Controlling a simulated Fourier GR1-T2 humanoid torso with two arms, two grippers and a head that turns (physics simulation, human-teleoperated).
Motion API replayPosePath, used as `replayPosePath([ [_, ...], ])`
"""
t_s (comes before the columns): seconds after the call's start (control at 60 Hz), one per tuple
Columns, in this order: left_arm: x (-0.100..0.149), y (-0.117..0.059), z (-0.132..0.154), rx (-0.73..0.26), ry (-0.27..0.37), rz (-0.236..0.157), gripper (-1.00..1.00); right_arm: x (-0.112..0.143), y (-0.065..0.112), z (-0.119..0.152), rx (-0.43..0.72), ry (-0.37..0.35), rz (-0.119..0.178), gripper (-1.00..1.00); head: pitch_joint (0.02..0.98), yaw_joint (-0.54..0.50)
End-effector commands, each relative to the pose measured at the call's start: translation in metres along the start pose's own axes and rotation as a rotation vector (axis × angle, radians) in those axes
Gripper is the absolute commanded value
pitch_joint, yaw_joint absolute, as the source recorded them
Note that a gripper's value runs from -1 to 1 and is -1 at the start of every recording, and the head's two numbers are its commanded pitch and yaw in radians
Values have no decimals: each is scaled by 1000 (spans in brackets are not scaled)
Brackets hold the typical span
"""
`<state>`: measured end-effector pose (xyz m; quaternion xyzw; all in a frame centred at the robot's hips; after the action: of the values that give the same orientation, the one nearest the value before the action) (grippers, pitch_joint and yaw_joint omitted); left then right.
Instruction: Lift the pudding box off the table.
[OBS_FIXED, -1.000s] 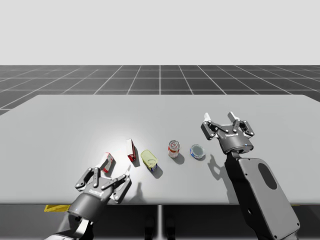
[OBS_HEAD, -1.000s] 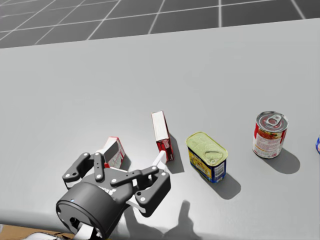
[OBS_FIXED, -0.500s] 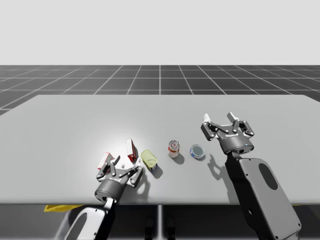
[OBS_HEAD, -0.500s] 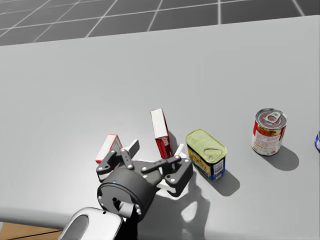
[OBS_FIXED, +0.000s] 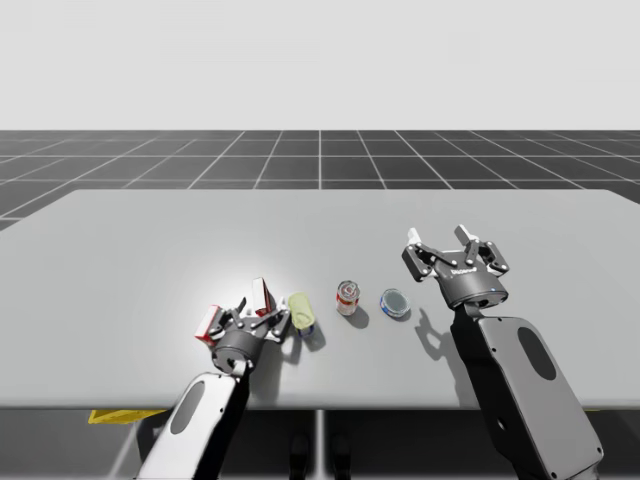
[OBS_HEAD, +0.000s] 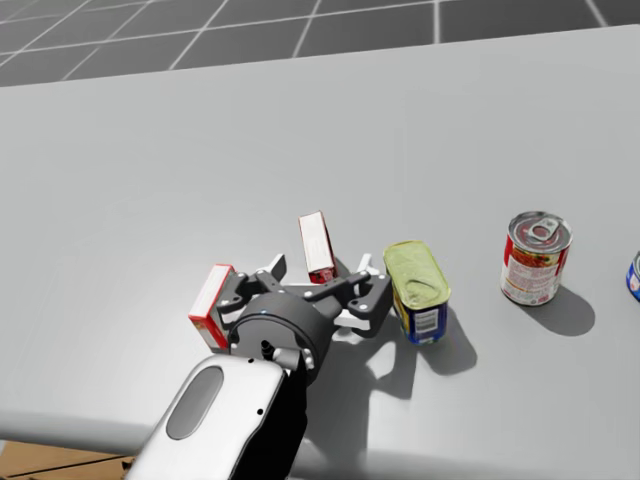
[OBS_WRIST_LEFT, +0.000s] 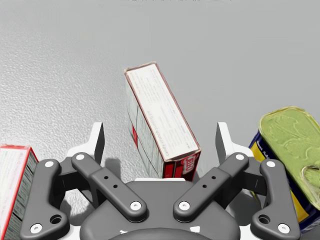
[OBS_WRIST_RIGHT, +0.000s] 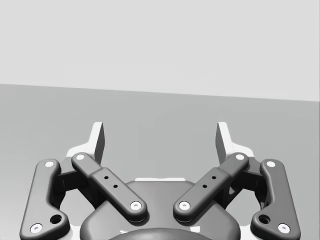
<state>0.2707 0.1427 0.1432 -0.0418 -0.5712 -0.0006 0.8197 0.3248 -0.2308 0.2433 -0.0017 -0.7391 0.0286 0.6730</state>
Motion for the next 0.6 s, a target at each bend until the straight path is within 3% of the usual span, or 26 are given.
replayPosePath([
  [0.017, -2, -5, -13, 14, 31, 6, -1000, 0, 0, 0, -1, 0, 4, -1000, 808, 242],
  [0.133, -5, -7, -18, 6, 65, 20, -1000, 0, 0, 0, -1, -1, 7, -1000, 811, 242],
  [0.167, -5, -7, -18, 8, 68, 21, -882, 0, 0, 0, 0, -1, 7, -1000, 811, 243],
  [0.2, -6, -7, -18, 12, 69, 17, -493, 0, 0, 0, -1, -1, 9, -1000, 812, 242],
  [0.233, -7, -7, -18, 17, 72, 10, 62, -1, 0, 0, 0, -1, 8, -1000, 811, 242],
  [0.267, -8, -6, -17, 16, 72, 5, 468, -1, 0, 0, -1, -1, 7, -1000, 810, 242],
  [0.283, -8, -6, -17, 16, 72, 3, 788, -1, 0, 0, -1, -1, 7, -1000, 810, 242],
  [0.3, -8, -6, -16, 13, 74, 1, 908, -1, 0, 0, -1, 0, 8, -1000, 810, 242],
  [0.35, -10, -6, -15, 13, 76, -8, 1000, -1, 0, 0, -1, 0, 8, -1000, 809, 243],
  [0.6, -10, -7, -9, -2, 66, -13, 1000, -1, 0, -1, -2, 0, 9, -1000, 753, 250],
])
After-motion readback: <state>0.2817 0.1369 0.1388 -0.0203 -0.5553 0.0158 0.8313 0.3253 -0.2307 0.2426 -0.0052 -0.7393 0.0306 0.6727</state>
